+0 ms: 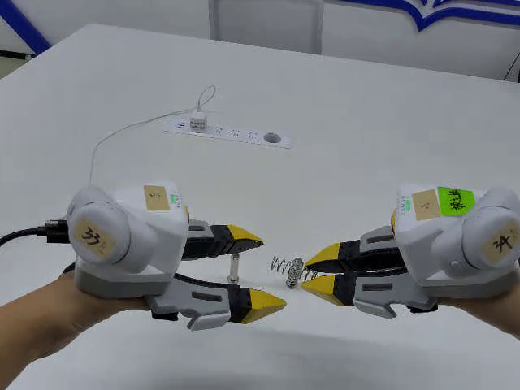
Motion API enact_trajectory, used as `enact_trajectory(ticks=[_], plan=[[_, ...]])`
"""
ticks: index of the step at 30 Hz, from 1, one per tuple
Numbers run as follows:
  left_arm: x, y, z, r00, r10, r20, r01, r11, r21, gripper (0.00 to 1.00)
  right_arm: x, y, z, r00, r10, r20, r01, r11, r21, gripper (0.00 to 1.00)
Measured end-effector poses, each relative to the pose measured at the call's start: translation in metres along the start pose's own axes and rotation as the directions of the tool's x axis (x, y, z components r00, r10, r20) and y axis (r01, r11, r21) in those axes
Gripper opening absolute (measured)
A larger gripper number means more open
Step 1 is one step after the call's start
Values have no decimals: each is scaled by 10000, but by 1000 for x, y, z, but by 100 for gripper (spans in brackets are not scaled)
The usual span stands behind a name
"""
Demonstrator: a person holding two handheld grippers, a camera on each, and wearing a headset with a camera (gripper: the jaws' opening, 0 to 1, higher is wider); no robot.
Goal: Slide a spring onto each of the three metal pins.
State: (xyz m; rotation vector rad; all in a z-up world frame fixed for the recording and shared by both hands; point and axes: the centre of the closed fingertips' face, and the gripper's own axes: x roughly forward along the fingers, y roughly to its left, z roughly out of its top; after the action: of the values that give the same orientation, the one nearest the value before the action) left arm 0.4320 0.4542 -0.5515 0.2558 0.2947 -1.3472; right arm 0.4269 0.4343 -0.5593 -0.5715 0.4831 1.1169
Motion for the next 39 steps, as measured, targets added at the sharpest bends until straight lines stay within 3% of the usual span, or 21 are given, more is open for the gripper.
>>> enact_trajectory(ticks=[7,16,22,24,34,36,39], plan=[[1,-5,3,9996,-250,103,249,9997,82,43,-3,7,4,9990,449,-12,-449,9984,-347,11],[4,-19,5,9953,-956,125,955,9954,125,26,-6,17,5,9959,897,-151,-906,9928,-784,11],[6,-23,5,9940,-1089,50,1087,9939,200,23,-8,22,7,9934,1137,-148,-1146,9888,-957,11],[6,-27,5,9911,-1331,25,1331,9910,116,16,-8,23,7,9929,1181,-140,-1189,9882,-964,11],[4,-25,6,9919,-1250,-208,1260,9904,576,13,-6,25,9,9913,1306,-155,-1315,9860,-1025,11],[2,-25,8,9937,-1113,-148,1122,9890,963,12,-7,24,10,9916,1291,-106,-1295,9862,-1028,11],[0,-25,11,9934,-1150,17,1144,9895,878,10,-9,23,14,9915,1297,102,-1280,9868,-996,11]])
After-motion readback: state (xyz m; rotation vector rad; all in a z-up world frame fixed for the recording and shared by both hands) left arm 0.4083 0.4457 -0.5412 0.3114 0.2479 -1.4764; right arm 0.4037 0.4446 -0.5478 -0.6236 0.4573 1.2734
